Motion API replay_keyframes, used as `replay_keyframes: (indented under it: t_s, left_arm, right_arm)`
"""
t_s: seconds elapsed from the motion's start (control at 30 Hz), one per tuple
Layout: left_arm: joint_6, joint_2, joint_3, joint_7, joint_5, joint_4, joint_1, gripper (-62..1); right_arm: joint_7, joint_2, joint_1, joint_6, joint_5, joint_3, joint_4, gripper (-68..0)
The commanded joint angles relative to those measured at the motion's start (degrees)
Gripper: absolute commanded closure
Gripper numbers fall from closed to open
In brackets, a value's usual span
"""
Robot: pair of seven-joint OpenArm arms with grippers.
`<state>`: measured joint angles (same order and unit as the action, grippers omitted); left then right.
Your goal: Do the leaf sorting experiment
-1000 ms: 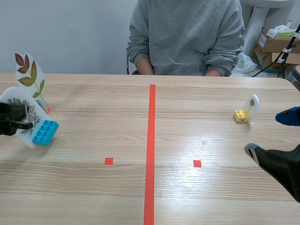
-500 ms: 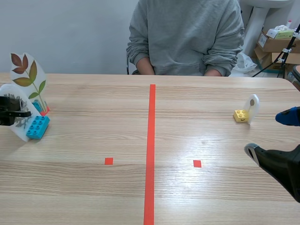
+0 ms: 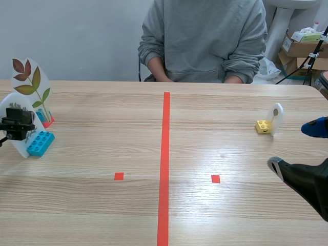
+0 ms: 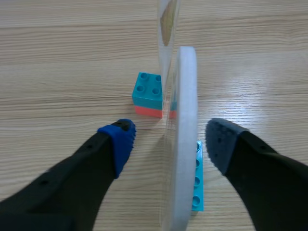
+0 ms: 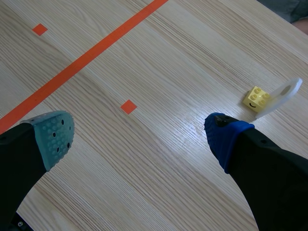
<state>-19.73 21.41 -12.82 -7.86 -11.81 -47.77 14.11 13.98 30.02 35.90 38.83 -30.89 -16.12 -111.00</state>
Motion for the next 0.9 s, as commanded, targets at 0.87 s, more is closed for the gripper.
replay_keyframes:
  t_s: [0.87]
  left_arm:
    - [-9.4, 13.1, 0.7, -5.4, -18.1, -50.8, -36.1, -56.8]
  right_arm:
    - [-0.6, 0.9, -0.7, 0.0, -0.9, -0.3, -0.1, -54.8]
